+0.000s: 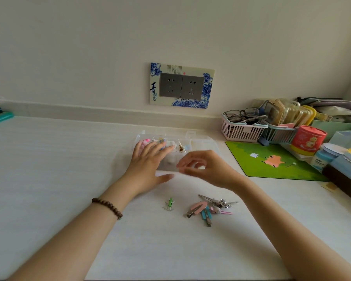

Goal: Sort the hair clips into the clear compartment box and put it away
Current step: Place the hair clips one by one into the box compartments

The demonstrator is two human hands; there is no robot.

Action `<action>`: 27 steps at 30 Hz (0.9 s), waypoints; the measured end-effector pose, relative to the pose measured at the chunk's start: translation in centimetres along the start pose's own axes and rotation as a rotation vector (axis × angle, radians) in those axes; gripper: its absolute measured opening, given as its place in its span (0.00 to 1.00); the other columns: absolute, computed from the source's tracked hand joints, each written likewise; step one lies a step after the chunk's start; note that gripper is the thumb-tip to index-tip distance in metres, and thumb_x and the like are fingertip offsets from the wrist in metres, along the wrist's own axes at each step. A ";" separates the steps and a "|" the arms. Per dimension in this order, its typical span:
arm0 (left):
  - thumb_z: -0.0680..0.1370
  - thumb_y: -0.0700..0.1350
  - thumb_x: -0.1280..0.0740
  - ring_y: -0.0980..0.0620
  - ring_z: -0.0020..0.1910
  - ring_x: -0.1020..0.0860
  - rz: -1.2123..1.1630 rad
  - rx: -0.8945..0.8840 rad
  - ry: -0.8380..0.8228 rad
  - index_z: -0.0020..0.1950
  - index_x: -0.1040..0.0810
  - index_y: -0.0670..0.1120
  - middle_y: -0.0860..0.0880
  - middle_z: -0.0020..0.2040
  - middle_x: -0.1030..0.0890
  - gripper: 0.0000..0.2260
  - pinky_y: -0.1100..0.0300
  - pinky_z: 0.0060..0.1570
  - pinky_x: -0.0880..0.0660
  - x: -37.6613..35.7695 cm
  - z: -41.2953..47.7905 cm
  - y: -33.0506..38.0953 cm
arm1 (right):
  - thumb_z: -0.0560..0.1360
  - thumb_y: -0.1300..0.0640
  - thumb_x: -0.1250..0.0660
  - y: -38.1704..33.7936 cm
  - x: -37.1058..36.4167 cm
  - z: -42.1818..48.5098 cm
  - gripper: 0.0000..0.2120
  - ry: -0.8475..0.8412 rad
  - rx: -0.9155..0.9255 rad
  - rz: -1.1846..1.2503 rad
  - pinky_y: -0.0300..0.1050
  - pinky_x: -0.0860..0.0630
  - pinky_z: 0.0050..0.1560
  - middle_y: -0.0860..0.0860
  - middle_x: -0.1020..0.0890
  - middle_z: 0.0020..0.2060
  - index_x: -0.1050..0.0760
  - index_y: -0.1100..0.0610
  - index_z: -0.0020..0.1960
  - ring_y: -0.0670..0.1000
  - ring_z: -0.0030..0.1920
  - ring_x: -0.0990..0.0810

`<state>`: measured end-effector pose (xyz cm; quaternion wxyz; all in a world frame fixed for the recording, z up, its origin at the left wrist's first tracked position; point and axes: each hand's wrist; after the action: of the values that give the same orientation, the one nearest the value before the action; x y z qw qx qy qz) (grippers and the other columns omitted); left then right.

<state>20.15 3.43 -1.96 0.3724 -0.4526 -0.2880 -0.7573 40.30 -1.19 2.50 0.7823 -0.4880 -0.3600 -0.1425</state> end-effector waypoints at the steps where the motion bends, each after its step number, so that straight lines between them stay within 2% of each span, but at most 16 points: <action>1: 0.72 0.64 0.39 0.50 0.75 0.52 -0.012 -0.002 0.009 0.73 0.51 0.60 0.54 0.76 0.47 0.34 0.52 0.71 0.64 0.0 0.1 -0.1 | 0.72 0.54 0.30 -0.1 -0.5 -0.4 0.06 -0.066 0.002 0.019 0.42 0.22 0.47 0.49 0.16 0.45 0.20 0.53 0.48 0.46 0.44 0.19; 4: 0.72 0.64 0.38 0.49 0.75 0.50 -0.039 -0.002 0.024 0.73 0.48 0.61 0.54 0.76 0.44 0.33 0.53 0.71 0.61 -0.2 0.2 -0.4 | 0.70 0.51 0.28 -0.3 -1.8 -1.0 0.08 -0.185 -0.040 0.033 0.46 0.23 0.48 0.50 0.16 0.44 0.19 0.52 0.48 0.45 0.41 0.21; 7: 0.72 0.64 0.38 0.48 0.74 0.48 -0.021 -0.013 0.048 0.73 0.47 0.60 0.54 0.75 0.43 0.32 0.54 0.71 0.59 -0.3 0.1 -0.4 | 0.66 0.47 0.26 -0.3 -2.8 -1.5 0.11 -0.285 -0.096 -0.025 0.46 0.24 0.50 0.49 0.18 0.45 0.19 0.48 0.48 0.50 0.44 0.23; 10: 0.72 0.63 0.38 0.48 0.74 0.48 -0.025 -0.009 0.054 0.73 0.46 0.59 0.54 0.75 0.42 0.32 0.54 0.70 0.59 -0.2 0.1 -0.3 | 0.65 0.46 0.25 -0.3 -3.3 -1.8 0.11 -0.268 -0.075 -0.026 0.46 0.26 0.50 0.47 0.20 0.45 0.19 0.46 0.45 0.50 0.45 0.26; 12: 0.72 0.63 0.38 0.48 0.74 0.48 -0.026 -0.004 0.049 0.73 0.46 0.60 0.54 0.75 0.42 0.32 0.54 0.71 0.59 -0.2 0.1 -0.3 | 0.64 0.47 0.24 -0.2 -3.4 -1.9 0.10 -0.253 -0.079 -0.010 0.48 0.26 0.49 0.50 0.20 0.44 0.19 0.47 0.43 0.52 0.45 0.26; 15: 0.73 0.63 0.38 0.49 0.74 0.47 -0.026 -0.007 0.050 0.73 0.46 0.60 0.54 0.75 0.42 0.31 0.54 0.71 0.58 -0.1 0.1 -0.3 | 0.67 0.52 0.25 -0.2 -3.3 -2.0 0.06 -0.261 -0.071 0.036 0.46 0.24 0.49 0.51 0.18 0.42 0.20 0.50 0.41 0.52 0.44 0.22; 17: 0.73 0.63 0.38 0.49 0.74 0.47 -0.035 -0.008 0.047 0.73 0.45 0.59 0.54 0.75 0.42 0.31 0.54 0.71 0.58 0.0 0.1 -0.3 | 0.69 0.59 0.27 -0.1 -2.9 -1.8 0.03 -0.244 -0.025 0.066 0.41 0.24 0.48 0.49 0.17 0.39 0.20 0.57 0.41 0.47 0.40 0.21; 20: 0.72 0.64 0.40 0.50 0.74 0.46 -0.045 -0.005 0.043 0.73 0.45 0.59 0.54 0.75 0.41 0.31 0.54 0.71 0.58 0.0 0.0 -0.2 | 0.70 0.64 0.28 0.0 -1.0 -0.6 0.02 -0.019 0.022 0.100 0.38 0.23 0.45 0.51 0.18 0.37 0.21 0.61 0.41 0.41 0.36 0.22; 24: 0.68 0.69 0.49 0.51 0.73 0.44 -0.061 -0.016 0.055 0.72 0.44 0.59 0.54 0.74 0.40 0.34 0.54 0.70 0.57 0.0 -0.1 -0.2 | 0.68 0.64 0.27 0.6 2.7 1.7 0.05 0.363 -0.043 0.188 0.35 0.24 0.40 0.50 0.18 0.35 0.23 0.59 0.39 0.43 0.35 0.22; 27: 0.68 0.70 0.49 0.53 0.72 0.45 -0.121 -0.032 0.078 0.72 0.41 0.57 0.53 0.74 0.40 0.35 0.56 0.71 0.58 0.2 -0.1 -0.1 | 0.68 0.62 0.26 1.3 4.1 2.6 0.05 0.440 -0.052 0.160 0.32 0.24 0.42 0.49 0.18 0.37 0.22 0.57 0.42 0.45 0.37 0.21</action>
<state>19.98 3.35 -1.87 0.3293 -0.4104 -0.2880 -0.8001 42.78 2.24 5.23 0.8379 -0.4919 -0.1374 -0.1923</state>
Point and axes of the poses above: each hand's wrist, its own z-axis towards the middle knuckle, its own x-axis out of the back of the hand, y = z × x
